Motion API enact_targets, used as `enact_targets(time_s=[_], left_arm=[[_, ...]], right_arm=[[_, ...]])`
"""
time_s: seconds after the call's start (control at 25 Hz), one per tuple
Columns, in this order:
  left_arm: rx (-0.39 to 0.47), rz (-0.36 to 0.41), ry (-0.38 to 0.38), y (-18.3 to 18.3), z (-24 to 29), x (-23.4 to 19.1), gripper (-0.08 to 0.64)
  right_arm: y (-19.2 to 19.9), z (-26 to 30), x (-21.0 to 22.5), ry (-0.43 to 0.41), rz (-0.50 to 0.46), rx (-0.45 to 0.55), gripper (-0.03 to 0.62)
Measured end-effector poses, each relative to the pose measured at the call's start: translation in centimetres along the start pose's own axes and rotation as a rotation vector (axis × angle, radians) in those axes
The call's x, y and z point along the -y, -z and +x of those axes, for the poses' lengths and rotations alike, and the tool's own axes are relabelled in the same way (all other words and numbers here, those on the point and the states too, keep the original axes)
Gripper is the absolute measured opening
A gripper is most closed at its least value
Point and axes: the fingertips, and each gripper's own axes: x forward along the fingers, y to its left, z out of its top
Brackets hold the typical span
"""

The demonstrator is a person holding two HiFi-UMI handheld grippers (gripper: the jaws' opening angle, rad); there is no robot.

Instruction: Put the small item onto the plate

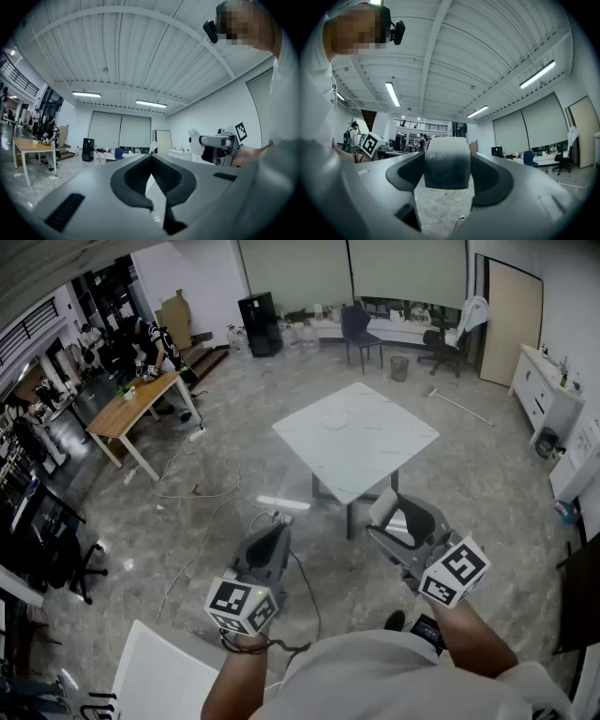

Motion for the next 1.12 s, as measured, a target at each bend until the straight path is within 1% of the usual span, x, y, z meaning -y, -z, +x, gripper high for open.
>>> enact_targets(time_s=[0.12,0.28,0.48,0.72,0.88,1.12], left_arm=[[-0.003,-0.003,0.000,-0.1,-0.2,-0.4,0.006],[-0.017,-0.009,-0.004,0.6,-0.1,-0.6,0.006],[-0.029,-0.016,-0.013,1.4,1.4,-0.9,0.006],[-0.034,-0.020,-0.029,2.6,3.8,-2.3,0.006],[-0.035,-0.015,-0.047,2.0,7.7,-3.0,0.006],[-0.021,-0.011,-0.081,1.9,14.2,-3.8,0.006]], right_arm=[[0.3,0.3,-0.2,-0.004,0.018,-0.004,0.295],[0.9,0.2,0.0,-0.001,0.015,-0.013,0.295],[1.6,0.5,1.3,-0.009,0.002,-0.025,0.295],[2.8,2.2,3.9,-0.023,0.001,-0.023,0.295],[2.4,3.4,8.3,-0.036,0.020,-0.017,0.295],[3.2,4.5,16.0,-0.051,0.047,-0.019,0.295]])
